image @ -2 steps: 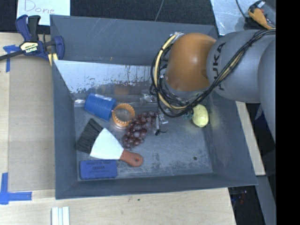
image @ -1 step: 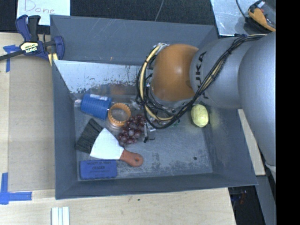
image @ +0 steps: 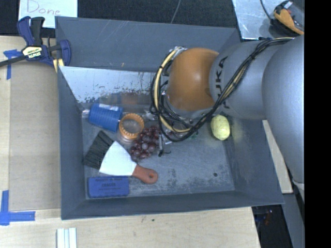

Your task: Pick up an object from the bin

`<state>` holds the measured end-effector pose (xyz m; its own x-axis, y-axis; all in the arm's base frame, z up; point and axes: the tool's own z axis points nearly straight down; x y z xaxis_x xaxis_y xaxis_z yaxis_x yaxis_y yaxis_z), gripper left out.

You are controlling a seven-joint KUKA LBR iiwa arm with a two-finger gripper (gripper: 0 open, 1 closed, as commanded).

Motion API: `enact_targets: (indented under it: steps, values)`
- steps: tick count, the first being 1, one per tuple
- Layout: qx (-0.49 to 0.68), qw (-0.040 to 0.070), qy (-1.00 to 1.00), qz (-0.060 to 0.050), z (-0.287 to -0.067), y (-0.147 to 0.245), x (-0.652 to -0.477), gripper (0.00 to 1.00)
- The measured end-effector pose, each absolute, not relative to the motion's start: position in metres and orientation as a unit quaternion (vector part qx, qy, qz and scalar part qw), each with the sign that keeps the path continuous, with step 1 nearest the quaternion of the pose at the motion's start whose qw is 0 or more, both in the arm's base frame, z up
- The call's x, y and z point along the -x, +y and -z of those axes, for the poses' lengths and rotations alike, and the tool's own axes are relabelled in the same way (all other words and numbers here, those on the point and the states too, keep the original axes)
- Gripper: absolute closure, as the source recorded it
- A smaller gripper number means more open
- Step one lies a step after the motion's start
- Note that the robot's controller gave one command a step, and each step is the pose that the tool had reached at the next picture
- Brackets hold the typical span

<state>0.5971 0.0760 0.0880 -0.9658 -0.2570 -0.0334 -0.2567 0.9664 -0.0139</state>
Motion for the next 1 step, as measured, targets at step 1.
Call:
enact_targets:
  steps: [1]
  values:
    - [0.178, 0.019, 0.984, 0.006, -0.0748, 0.1081, -0.6170, 0.00]
